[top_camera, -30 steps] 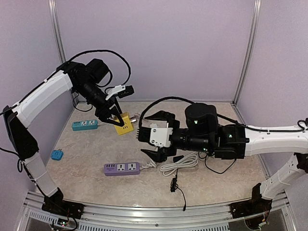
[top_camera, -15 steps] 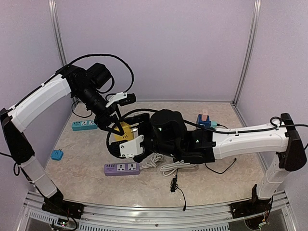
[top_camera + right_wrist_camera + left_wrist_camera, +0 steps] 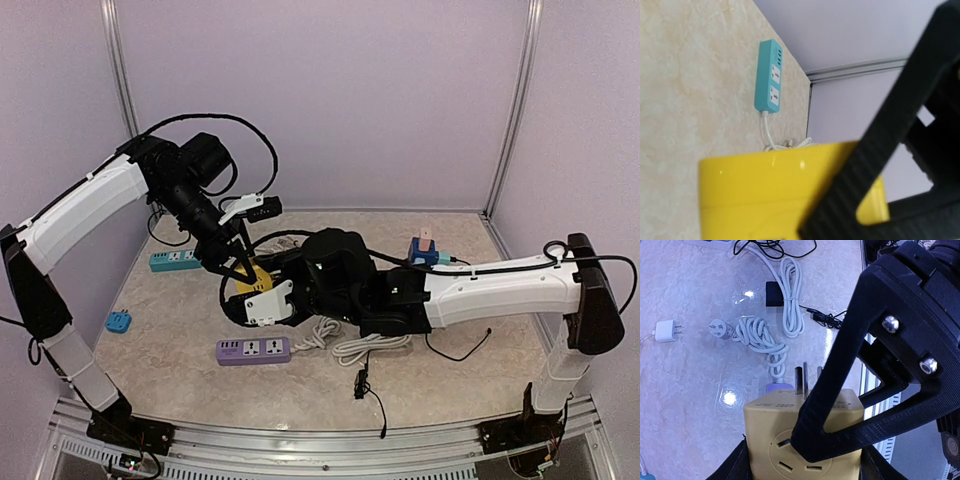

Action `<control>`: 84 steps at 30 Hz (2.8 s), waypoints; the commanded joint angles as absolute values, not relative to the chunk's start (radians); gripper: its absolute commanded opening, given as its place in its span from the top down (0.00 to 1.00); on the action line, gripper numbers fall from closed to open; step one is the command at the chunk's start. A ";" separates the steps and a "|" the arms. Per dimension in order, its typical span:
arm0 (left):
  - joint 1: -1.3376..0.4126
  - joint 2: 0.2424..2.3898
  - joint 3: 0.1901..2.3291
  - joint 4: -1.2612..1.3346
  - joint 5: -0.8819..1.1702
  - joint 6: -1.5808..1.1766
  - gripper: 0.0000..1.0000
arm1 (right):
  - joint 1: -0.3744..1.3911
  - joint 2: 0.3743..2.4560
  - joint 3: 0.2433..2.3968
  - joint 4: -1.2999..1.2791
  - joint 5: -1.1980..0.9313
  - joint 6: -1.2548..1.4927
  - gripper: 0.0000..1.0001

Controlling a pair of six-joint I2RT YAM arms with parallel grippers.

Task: Insert the plug
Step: Adjust the plug.

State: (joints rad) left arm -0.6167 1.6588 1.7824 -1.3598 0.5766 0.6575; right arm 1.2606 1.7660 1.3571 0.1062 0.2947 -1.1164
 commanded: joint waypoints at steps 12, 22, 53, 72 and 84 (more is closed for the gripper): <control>-0.590 1.706 1.976 -1.618 0.555 0.721 0.01 | 1.213 1.677 1.292 0.198 0.215 -0.738 1.00; -0.575 1.640 2.292 -1.542 0.382 0.753 0.01 | 1.094 1.558 1.267 0.204 -0.051 -0.246 1.00; -1.224 1.091 1.657 -1.004 -0.105 1.442 0.01 | 1.144 1.577 1.556 -0.162 -0.588 0.141 1.00; -1.124 1.043 1.543 -0.878 -0.024 0.573 0.01 | 1.150 1.526 1.374 0.166 -0.425 0.119 1.00; -0.937 1.005 1.455 -0.864 0.248 0.446 0.01 | 1.177 1.577 1.252 0.576 -0.321 0.113 1.00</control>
State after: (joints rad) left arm -0.9443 0.9977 1.4540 -0.8654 0.1551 0.4797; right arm 1.1652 1.5555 1.2583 0.3954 -0.3691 0.1162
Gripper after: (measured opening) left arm 0.988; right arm 0.605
